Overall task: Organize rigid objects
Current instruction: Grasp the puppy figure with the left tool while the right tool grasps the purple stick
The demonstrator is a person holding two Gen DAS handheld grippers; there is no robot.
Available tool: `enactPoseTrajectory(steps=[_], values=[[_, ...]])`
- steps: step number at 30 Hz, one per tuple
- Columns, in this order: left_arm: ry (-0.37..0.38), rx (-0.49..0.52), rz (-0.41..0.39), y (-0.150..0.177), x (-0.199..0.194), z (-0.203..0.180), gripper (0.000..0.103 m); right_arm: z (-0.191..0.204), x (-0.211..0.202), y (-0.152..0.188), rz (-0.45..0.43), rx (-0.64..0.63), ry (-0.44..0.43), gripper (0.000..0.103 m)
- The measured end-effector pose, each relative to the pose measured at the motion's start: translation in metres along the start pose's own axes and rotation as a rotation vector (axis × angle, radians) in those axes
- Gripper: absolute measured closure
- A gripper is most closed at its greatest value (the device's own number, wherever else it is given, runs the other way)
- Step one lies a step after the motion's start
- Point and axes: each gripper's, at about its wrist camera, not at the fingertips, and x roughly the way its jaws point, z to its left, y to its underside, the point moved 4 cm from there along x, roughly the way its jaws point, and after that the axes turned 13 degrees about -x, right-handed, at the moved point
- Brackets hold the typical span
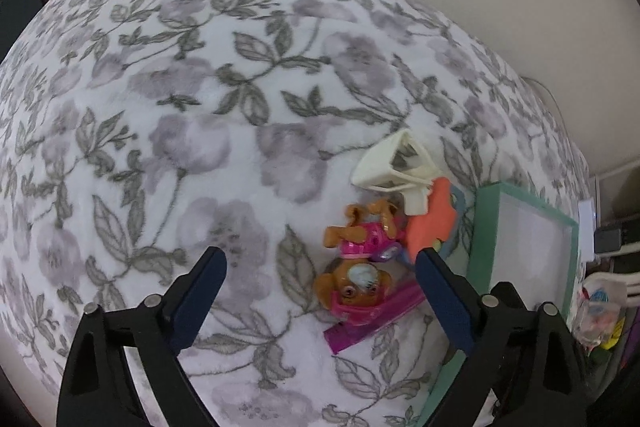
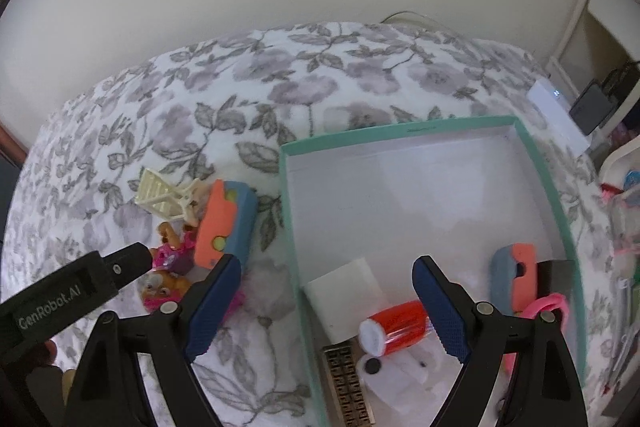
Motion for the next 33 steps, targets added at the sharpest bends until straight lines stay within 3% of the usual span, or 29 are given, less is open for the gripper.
enactPoseTrajectory(steps=[3,7,9,13,15,20,33], values=[[0.01,0.016,0.006,0.002,0.003,-0.006,0.02,-0.004,0.001,0.001,0.007,0.006,-0.003,0.013],[0.014,0.029,0.015,0.005,0.007,-0.009,0.023,-0.007,0.004,0.003,0.017,0.002,0.008,0.013],[0.012,0.036,0.021,0.006,0.009,-0.01,0.033,-0.008,0.005,0.003,0.021,0.003,0.012,0.013],[-0.011,0.059,0.032,0.01,0.015,-0.012,0.036,-0.011,0.007,0.005,0.029,0.011,0.01,0.013],[-0.013,0.064,0.043,0.012,0.017,-0.012,0.048,-0.012,0.007,0.005,0.031,0.013,0.014,0.013],[-0.002,0.07,0.055,0.013,0.02,-0.015,0.062,-0.013,0.006,0.004,0.027,0.015,0.016,0.013],[-0.011,0.067,0.054,0.012,0.017,-0.01,0.063,-0.005,0.0,0.003,0.01,0.004,0.0,0.013]])
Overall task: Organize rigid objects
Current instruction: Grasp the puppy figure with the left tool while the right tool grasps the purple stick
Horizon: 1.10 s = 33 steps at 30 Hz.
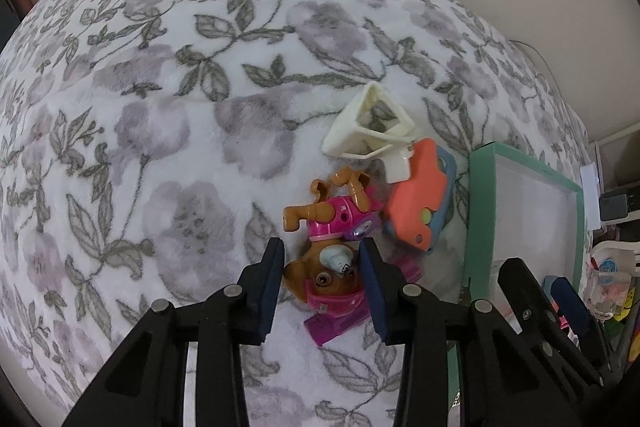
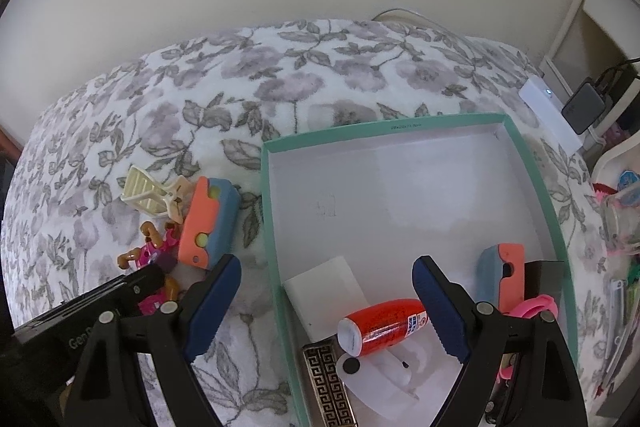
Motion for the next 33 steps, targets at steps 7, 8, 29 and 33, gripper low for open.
enactPoseTrajectory(steps=[7,8,29,33], values=[[-0.079,-0.061,-0.023,-0.009,-0.007,0.032,0.063,0.023,-0.007,-0.003,-0.028,-0.033,-0.039,0.013],[-0.079,-0.072,-0.02,-0.01,-0.008,0.037,0.063,0.028,-0.008,-0.003,-0.029,-0.043,-0.051,0.014],[-0.099,-0.162,-0.015,-0.02,-0.013,0.077,0.062,0.089,0.024,0.017,0.075,-0.156,-0.145,0.026],[-0.1,-0.165,-0.014,-0.021,-0.011,0.076,0.062,0.094,0.03,0.02,0.087,-0.167,-0.141,0.026]])
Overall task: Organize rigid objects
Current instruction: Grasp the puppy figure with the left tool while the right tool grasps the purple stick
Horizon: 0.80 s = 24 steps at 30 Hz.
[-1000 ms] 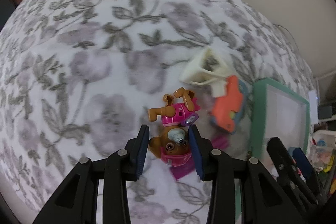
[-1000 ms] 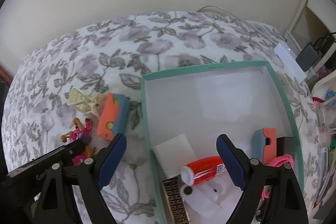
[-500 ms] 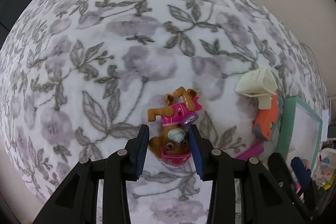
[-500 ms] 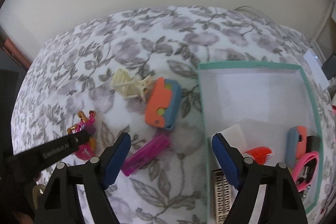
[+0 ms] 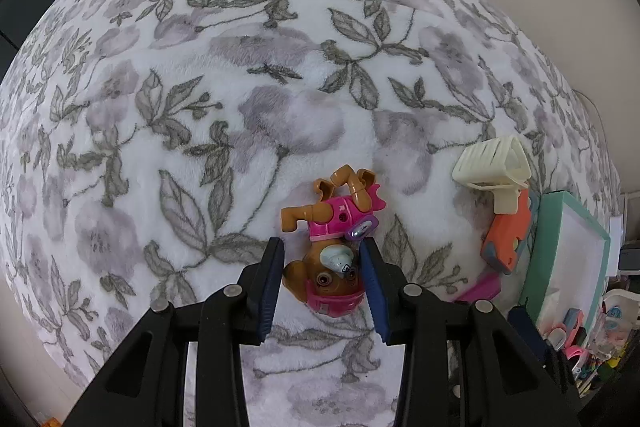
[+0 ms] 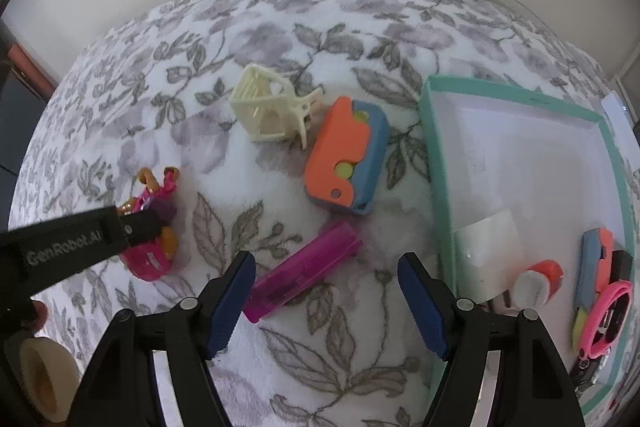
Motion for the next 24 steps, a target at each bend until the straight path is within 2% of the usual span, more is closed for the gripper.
enactPoseTrajectory(steps=[6,11,17,20,24], values=[[0.001,-0.003,0.002,0.0,0.0,-0.001,0.062,0.012,0.011,0.002,0.03,-0.041,0.014,0.026],[-0.002,-0.005,0.001,0.0,0.0,-0.003,0.062,0.006,0.014,0.007,0.071,-0.062,0.037,0.026],[0.003,-0.012,0.015,0.002,0.006,-0.003,0.062,-0.002,0.014,0.008,0.057,-0.058,0.029,0.031],[0.006,-0.013,0.025,0.004,0.012,-0.003,0.062,0.004,0.016,0.007,0.052,-0.07,0.015,0.045],[0.006,-0.008,0.032,0.007,0.019,-0.005,0.062,0.013,0.02,0.009,0.046,-0.098,0.033,0.047]])
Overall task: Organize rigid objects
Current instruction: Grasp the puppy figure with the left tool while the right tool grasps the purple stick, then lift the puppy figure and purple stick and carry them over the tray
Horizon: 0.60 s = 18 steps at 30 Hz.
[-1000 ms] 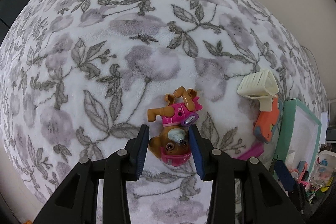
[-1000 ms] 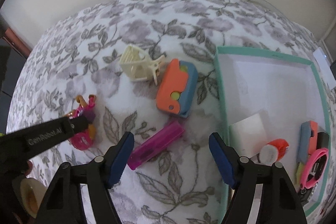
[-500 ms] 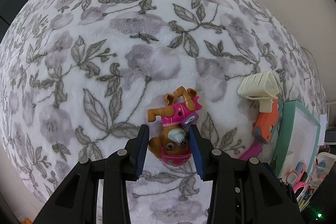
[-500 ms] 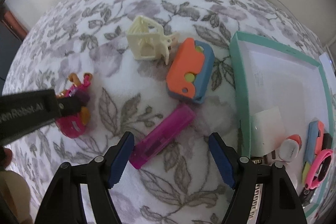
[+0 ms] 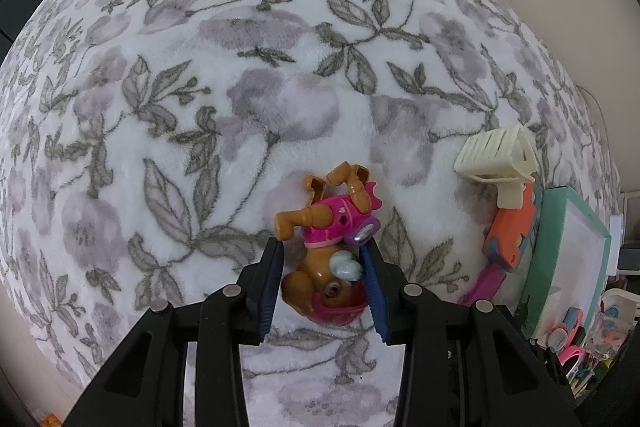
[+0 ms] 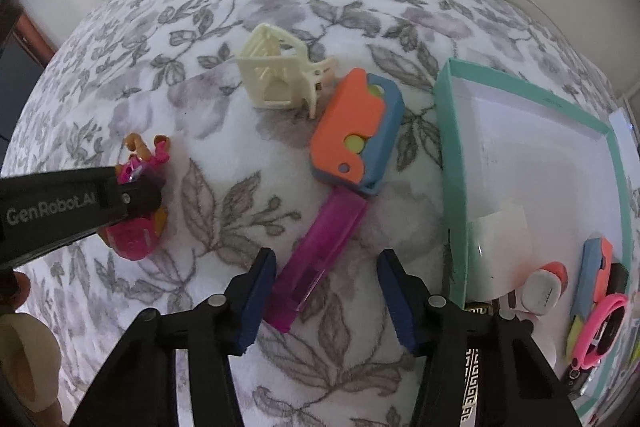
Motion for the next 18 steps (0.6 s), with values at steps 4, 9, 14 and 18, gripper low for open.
enactPoseTrajectory(steps=[4,9,14,18], values=[[-0.013,0.006,0.009,0.002,0.01,-0.004,0.062,0.004,0.001,0.002,-0.005,-0.004,0.002,0.048],[-0.045,0.025,-0.006,0.007,0.019,-0.012,0.062,0.007,-0.001,0.001,-0.006,0.002,-0.008,0.063],[-0.039,0.017,-0.004,0.008,0.021,-0.016,0.062,-0.004,-0.006,-0.001,-0.006,0.019,-0.021,0.071],[-0.04,0.016,-0.006,0.007,0.02,-0.014,0.062,-0.01,-0.006,-0.001,-0.003,0.017,-0.021,0.076]])
